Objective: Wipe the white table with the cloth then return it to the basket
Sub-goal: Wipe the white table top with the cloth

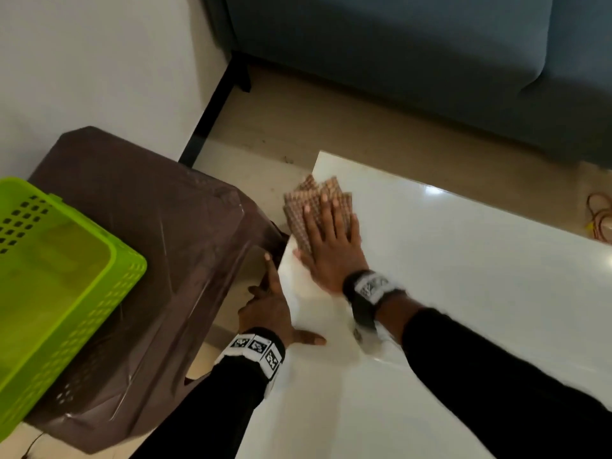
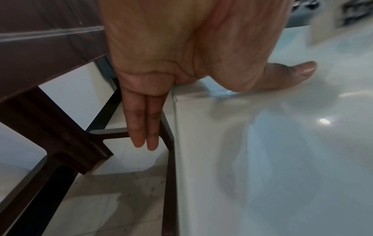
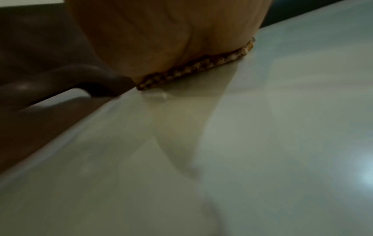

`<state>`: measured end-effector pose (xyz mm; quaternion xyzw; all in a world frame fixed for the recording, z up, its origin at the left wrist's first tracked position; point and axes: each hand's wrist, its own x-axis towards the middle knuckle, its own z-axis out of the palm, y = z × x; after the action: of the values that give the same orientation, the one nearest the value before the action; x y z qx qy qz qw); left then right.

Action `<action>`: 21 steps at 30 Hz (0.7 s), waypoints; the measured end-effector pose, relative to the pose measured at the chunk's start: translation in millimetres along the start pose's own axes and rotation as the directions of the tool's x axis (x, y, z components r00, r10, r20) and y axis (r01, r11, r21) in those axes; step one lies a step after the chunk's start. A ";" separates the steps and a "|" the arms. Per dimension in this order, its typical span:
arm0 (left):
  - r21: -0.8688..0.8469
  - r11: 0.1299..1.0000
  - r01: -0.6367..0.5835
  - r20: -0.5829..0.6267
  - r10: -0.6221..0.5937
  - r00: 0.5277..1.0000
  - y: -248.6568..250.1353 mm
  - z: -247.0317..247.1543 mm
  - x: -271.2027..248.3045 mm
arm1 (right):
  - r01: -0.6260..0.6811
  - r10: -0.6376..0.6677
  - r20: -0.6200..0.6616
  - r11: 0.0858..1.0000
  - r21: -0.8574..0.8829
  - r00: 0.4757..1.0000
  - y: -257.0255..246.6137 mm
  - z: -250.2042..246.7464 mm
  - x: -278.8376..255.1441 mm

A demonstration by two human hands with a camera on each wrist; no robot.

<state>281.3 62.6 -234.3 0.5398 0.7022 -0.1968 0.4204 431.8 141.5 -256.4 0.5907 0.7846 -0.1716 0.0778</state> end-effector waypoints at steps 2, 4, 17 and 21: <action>-0.018 1.000 0.006 0.006 -0.006 1.000 1.5 -2.3 -5.1 | -0.145 0.144 0.011 0.988 0.049 0.989 11.4 -21.4 49.2; -0.013 1.000 0.007 0.010 -0.007 1.000 4.7 -7.1 -8.9 | -0.262 0.258 0.046 0.960 0.097 0.965 14.0 -34.5 78.9; 0.401 0.916 -0.020 0.016 0.015 1.000 19.1 -39.3 -24.8 | 0.065 -0.065 0.010 0.998 -0.004 0.998 -13.2 14.3 -25.4; 0.496 0.864 -0.091 -0.267 0.251 0.930 50.3 -55.1 -44.0 | -0.140 0.139 0.009 0.989 0.053 0.990 8.7 -22.2 53.7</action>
<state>309.7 93.9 -158.7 0.7119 0.6400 -0.2333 0.1706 426.3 200.0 -254.8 0.6455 0.7362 -0.1885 0.0759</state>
